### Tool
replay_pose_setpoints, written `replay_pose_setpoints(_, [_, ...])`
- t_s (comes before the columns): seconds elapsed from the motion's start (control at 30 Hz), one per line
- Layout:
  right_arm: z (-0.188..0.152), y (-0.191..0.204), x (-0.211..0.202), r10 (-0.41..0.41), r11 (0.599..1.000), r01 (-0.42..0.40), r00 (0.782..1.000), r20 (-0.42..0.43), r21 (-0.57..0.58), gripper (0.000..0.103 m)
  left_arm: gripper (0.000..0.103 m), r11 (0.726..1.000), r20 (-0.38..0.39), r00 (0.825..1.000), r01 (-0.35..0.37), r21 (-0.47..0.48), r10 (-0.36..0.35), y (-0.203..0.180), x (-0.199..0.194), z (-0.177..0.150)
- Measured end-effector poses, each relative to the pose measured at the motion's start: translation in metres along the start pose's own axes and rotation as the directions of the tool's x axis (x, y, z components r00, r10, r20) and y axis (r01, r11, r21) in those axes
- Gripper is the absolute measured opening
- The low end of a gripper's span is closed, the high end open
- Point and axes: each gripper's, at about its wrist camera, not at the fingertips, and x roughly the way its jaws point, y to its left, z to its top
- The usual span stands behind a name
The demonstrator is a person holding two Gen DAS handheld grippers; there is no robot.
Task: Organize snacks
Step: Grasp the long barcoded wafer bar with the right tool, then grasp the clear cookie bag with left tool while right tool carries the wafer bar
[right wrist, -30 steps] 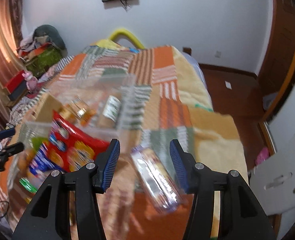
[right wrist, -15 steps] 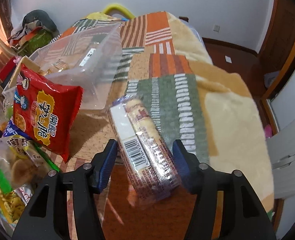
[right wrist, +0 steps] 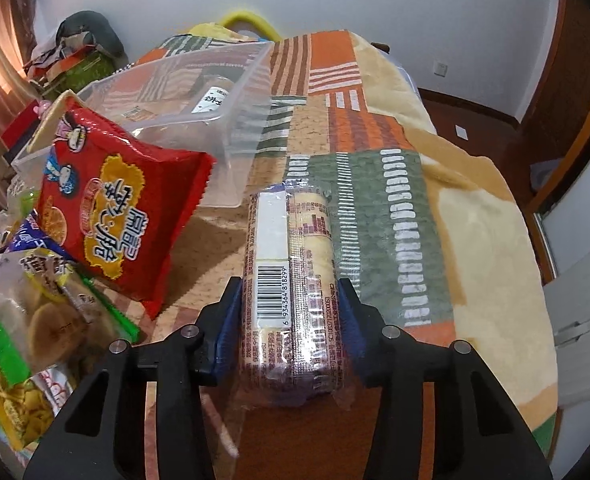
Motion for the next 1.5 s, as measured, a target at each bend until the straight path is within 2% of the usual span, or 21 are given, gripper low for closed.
replay_pose_setpoints(0.33, [0.005, 0.0, -0.045, 0.018, 0.999, -0.021, 0.996, 0.092, 0.032, 0.043, 0.045, 1.0, 0.058, 0.998, 0.022, 0.015, -0.023, -0.002, -0.031, 0.007])
replay_pose_setpoints(0.37, [0.008, 0.001, -0.047, 0.017, 0.999, -0.02, 0.995, 0.101, 0.032, 0.043, 0.03, 0.999, 0.06, 0.998, 0.028, 0.015, -0.029, -0.002, -0.032, 0.008])
replay_pose_setpoints(0.43, [0.012, 0.003, -0.057, 0.012, 0.999, -0.016, 0.992, 0.127, 0.031, 0.043, 0.028, 1.0, 0.068, 0.997, 0.023, 0.012, -0.023, -0.001, -0.036, 0.012])
replay_pose_setpoints(0.47, [0.014, 0.003, -0.063, 0.014, 0.999, -0.018, 0.99, 0.139, 0.03, 0.043, 0.008, 1.0, 0.078, 0.997, 0.025, 0.018, -0.026, -0.001, -0.038, 0.014])
replay_pose_setpoints(0.5, [0.016, 0.004, -0.065, 0.017, 0.999, -0.022, 0.989, 0.148, 0.031, 0.043, 0.0, 0.999, 0.078, 0.996, 0.039, 0.02, -0.04, -0.001, -0.039, 0.015])
replay_pose_setpoints(0.7, [0.032, 0.008, -0.072, 0.035, 0.999, -0.041, 0.981, 0.193, 0.027, 0.042, 0.0, 0.999, 0.093, 0.995, 0.035, 0.004, -0.035, 0.005, -0.047, 0.021])
replay_pose_setpoints(0.83, [0.044, 0.009, -0.069, 0.043, 0.998, -0.049, 0.975, 0.219, 0.026, 0.043, 0.0, 0.997, 0.124, 0.991, 0.064, -0.037, -0.059, 0.017, -0.058, 0.025])
replay_pose_setpoints(0.93, [0.051, 0.012, -0.073, 0.049, 0.998, -0.056, 0.969, 0.24, 0.022, 0.042, 0.0, 0.998, 0.142, 0.988, 0.057, -0.019, -0.054, 0.019, -0.065, 0.03])
replay_pose_setpoints(0.97, [0.053, 0.014, -0.074, 0.053, 0.998, -0.06, 0.968, 0.247, 0.021, 0.042, 0.001, 0.999, 0.145, 0.988, 0.052, -0.007, -0.05, 0.019, -0.068, 0.032])
replay_pose_setpoints(1.03, [0.057, 0.017, -0.074, 0.062, 0.997, -0.069, 0.964, 0.258, 0.018, 0.042, 0.016, 1.0, 0.146, 0.989, 0.02, -0.012, -0.018, 0.021, -0.07, 0.034])
replay_pose_setpoints(1.1, [0.059, 0.019, -0.073, 0.073, 0.997, -0.08, 0.962, 0.264, 0.017, 0.042, 0.07, 0.999, 0.132, 0.991, 0.016, -0.034, -0.011, 0.026, -0.067, 0.034])
replay_pose_setpoints(1.13, [0.06, 0.019, -0.073, 0.077, 0.996, -0.084, 0.961, 0.265, 0.017, 0.042, 0.077, 0.999, 0.137, 0.99, 0.017, -0.052, -0.01, 0.029, -0.066, 0.032])
replay_pose_setpoints(1.2, [0.061, 0.022, -0.07, 0.084, 0.996, -0.091, 0.961, 0.265, 0.017, 0.042, 0.081, 0.998, 0.122, 0.992, 0.015, -0.064, -0.007, 0.032, -0.06, 0.028])
replay_pose_setpoints(1.3, [0.062, 0.024, -0.067, 0.091, 0.995, -0.098, 0.961, 0.261, 0.015, 0.042, 0.084, 0.997, 0.044, 0.998, 0.04, -0.071, -0.037, 0.033, -0.04, 0.021])
replay_pose_setpoints(1.4, [0.062, 0.026, -0.066, 0.092, 0.995, -0.1, 0.961, 0.26, 0.017, 0.042, 0.088, 0.992, -0.029, 0.995, 0.087, -0.091, -0.09, 0.03, -0.019, 0.015])
replay_pose_setpoints(1.5, [0.061, 0.026, -0.065, 0.091, 0.995, -0.098, 0.963, 0.256, 0.018, 0.042, 0.09, 0.992, -0.067, 0.993, 0.096, -0.084, -0.101, 0.021, -0.002, 0.009])
